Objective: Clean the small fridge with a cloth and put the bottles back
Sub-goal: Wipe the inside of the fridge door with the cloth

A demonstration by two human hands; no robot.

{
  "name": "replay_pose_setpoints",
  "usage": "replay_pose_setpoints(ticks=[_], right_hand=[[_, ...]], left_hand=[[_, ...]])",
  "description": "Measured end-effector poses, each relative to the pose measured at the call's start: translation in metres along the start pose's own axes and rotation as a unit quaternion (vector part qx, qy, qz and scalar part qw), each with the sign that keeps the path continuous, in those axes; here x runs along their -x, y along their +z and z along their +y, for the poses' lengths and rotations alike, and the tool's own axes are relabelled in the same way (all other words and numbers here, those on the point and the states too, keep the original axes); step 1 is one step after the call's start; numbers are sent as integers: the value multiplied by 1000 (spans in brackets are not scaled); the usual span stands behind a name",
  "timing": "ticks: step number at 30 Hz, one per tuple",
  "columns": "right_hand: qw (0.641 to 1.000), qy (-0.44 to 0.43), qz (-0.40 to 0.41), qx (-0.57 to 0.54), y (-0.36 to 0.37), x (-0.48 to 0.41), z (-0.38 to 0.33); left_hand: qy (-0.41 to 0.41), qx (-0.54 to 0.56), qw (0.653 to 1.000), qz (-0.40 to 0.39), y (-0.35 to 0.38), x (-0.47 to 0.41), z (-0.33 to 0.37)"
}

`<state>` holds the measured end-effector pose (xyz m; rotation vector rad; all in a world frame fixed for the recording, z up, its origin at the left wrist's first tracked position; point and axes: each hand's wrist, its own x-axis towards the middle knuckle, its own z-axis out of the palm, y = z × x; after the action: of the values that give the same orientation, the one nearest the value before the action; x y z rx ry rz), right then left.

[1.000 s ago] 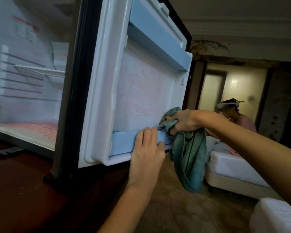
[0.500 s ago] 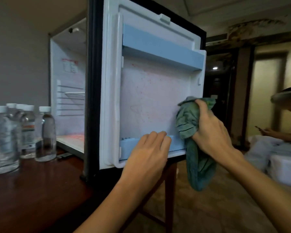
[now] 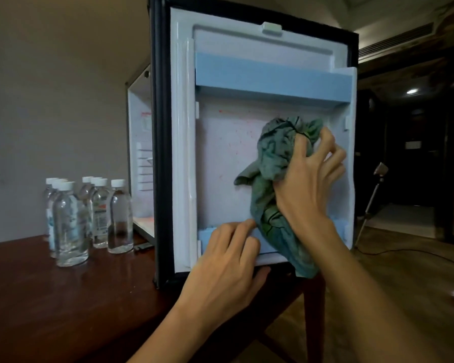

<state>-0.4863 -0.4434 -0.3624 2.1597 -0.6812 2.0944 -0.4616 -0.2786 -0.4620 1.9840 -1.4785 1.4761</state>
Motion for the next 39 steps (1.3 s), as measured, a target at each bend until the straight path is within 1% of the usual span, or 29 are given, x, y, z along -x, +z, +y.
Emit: replay_pose_setpoints(ticks=[2, 4, 6, 8, 10, 13, 15, 17, 18, 20, 22, 23, 24, 26, 28, 29, 32, 34, 36, 37, 39], right_hand=[[999, -21, -30, -19, -4, 9, 7], [992, -47, -92, -70, -9, 23, 11], [977, -96, -145, -127, -16, 36, 13], [957, -142, -168, -192, -22, 44, 13], [943, -195, -160, -217, -24, 43, 7], [928, -294, -135, -188, -15, 24, -11], [921, -338, -101, -166, -7, 10, -19], [932, -324, -71, -149, -2, 1, -21], [944, -292, -60, -144, 0, -2, -19], [970, -194, -45, -140, 1, -4, -9], [979, -119, -46, -159, 0, -3, 8], [976, -111, -64, -175, -2, 1, 15], [969, -123, -90, -195, -5, 7, 18], [944, -181, -133, -244, -10, 24, 10], [924, -226, -149, -272, -9, 32, -11], [922, -236, -143, -273, -7, 30, -22], [934, -250, -91, -240, -1, 11, -48], [942, -275, -56, -186, 1, 4, -55], [949, -282, -56, -128, 1, -1, -55], [954, -272, -65, -111, 1, -4, -54], [969, -213, -67, -103, 0, -12, -47]], left_hand=[[14, -21, 1000, -3, 0, 0, 0], [23, -36, 999, -3, -1, 2, -3], [27, -47, 998, 9, -2, 2, -7], [29, -48, 998, 31, -1, 2, -8], [34, -54, 997, 53, 1, 2, -8], [35, -51, 996, 65, 1, 2, -7], [32, -44, 997, 62, 1, 2, -9], [28, -39, 997, 60, 2, 4, -9], [26, -36, 997, 58, 2, 4, -10], [23, -31, 998, 54, 2, 4, -10], [21, -26, 998, 51, 1, 4, -10], [24, -25, 998, 53, 2, 5, -11], [29, -27, 998, 55, 2, 4, -11], [33, -33, 997, 67, 5, 4, -12], [31, -41, 995, 84, 6, 4, -12], [32, -41, 995, 87, 7, 4, -12], [29, -33, 996, 82, 11, 5, -11], [26, -33, 996, 77, 12, 5, -11], [26, -24, 997, 74, 11, 4, -11], [25, -20, 997, 71, 10, 4, -11], [22, -11, 998, 64, 7, 4, -12]])
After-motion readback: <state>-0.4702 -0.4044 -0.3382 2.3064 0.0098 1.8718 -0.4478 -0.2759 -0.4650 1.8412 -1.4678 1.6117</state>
